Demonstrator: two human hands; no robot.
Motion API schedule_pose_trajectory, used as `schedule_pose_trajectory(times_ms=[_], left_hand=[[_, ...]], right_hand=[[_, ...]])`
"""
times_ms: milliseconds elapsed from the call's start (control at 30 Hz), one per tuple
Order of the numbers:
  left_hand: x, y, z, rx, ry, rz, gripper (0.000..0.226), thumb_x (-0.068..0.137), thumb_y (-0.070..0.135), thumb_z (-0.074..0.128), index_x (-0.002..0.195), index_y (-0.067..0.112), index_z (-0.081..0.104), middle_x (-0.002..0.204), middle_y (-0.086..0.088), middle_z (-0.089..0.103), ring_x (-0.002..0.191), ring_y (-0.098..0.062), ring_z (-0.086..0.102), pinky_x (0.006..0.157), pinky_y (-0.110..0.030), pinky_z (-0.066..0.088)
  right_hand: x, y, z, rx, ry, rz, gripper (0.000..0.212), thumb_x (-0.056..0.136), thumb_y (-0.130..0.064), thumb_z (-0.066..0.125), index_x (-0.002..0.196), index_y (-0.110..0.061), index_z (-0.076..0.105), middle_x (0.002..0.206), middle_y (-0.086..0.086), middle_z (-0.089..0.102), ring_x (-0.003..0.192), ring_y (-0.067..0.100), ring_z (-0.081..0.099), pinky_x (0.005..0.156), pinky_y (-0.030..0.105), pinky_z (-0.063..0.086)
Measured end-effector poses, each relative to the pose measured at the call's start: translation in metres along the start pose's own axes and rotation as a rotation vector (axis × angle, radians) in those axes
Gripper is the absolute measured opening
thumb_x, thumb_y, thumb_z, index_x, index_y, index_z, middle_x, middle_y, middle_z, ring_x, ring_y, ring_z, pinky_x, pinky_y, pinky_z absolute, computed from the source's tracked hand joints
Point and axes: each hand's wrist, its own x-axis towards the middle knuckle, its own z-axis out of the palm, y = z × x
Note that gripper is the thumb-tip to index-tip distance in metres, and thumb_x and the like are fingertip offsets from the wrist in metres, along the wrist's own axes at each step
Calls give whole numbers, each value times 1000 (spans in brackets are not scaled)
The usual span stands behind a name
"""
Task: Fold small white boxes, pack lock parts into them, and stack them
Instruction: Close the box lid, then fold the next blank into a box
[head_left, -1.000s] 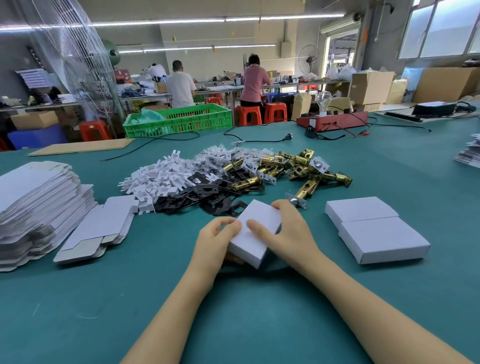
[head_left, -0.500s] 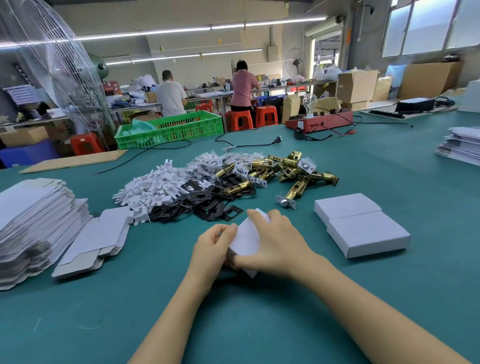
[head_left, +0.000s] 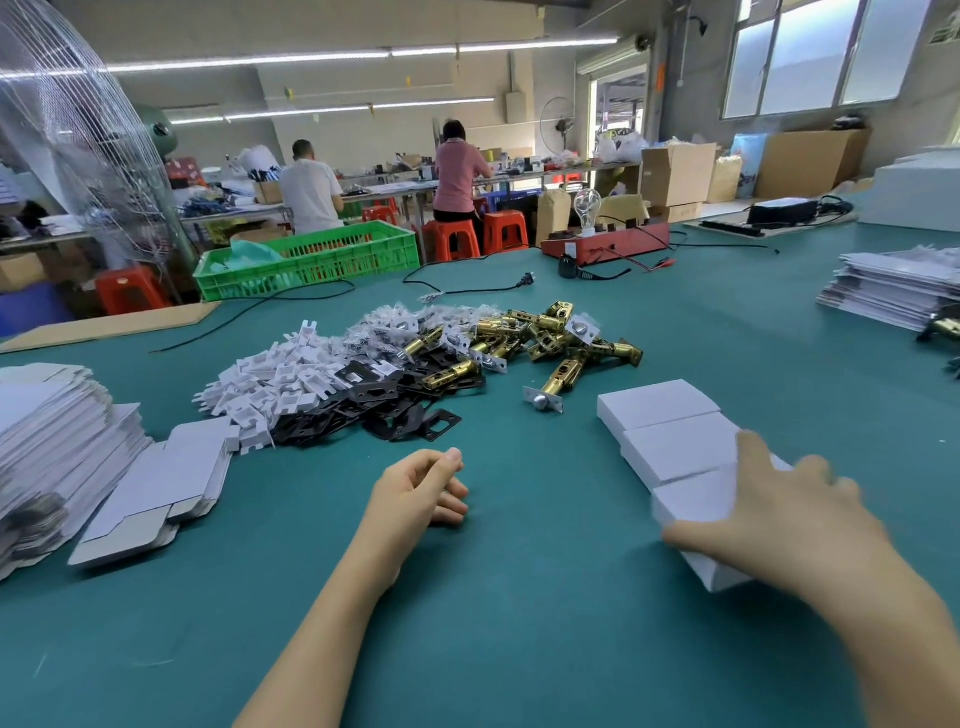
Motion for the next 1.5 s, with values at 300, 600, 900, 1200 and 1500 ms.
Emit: schedule_pose_trajectory(times_ms=[300, 600, 900, 1200, 1500], left_hand=[[2, -4, -1, 64, -15, 13, 28, 96, 35, 59, 88, 10, 68, 67, 2, 69, 63, -17, 68, 64, -27, 56], [1, -7, 0, 102, -15, 27, 26, 97, 34, 59, 87, 12, 69, 68, 3, 69, 64, -15, 68, 67, -27, 57], [1, -5, 1, 106, -15, 20, 25, 97, 31, 59, 84, 12, 68, 69, 2, 68, 62, -14, 68, 67, -25, 56], [-4, 1, 3, 113, -5, 16, 21, 98, 23, 57, 81, 14, 66, 68, -2, 67, 57, -14, 65, 60, -22, 54], [-8, 15, -11, -56, 234, 62, 13, 99, 17, 56, 89, 17, 65, 79, -1, 65, 64, -13, 66, 58, -27, 55]], right_hand=[[21, 10, 17, 103, 21, 50, 83, 68, -65, 61, 131, -24, 27, 106, 10, 34, 104, 34, 34, 88, 43, 44], [39, 5, 15, 71, 8, 15, 69, 72, -65, 58, 122, -22, 37, 103, 8, 34, 100, 32, 34, 87, 41, 38], [54, -38, 8, -283, 69, -103, 80, 84, -69, 49, 141, -18, 26, 151, 22, 20, 141, 49, 7, 108, 67, 15], [49, -151, 65, 537, 51, -684, 32, 71, 9, 43, 58, -17, 55, 67, 1, 60, 74, 24, 55, 66, 34, 45], [64, -150, 86, 775, -21, -641, 31, 66, 13, 38, 49, -14, 35, 50, 2, 36, 56, 17, 31, 57, 30, 25]])
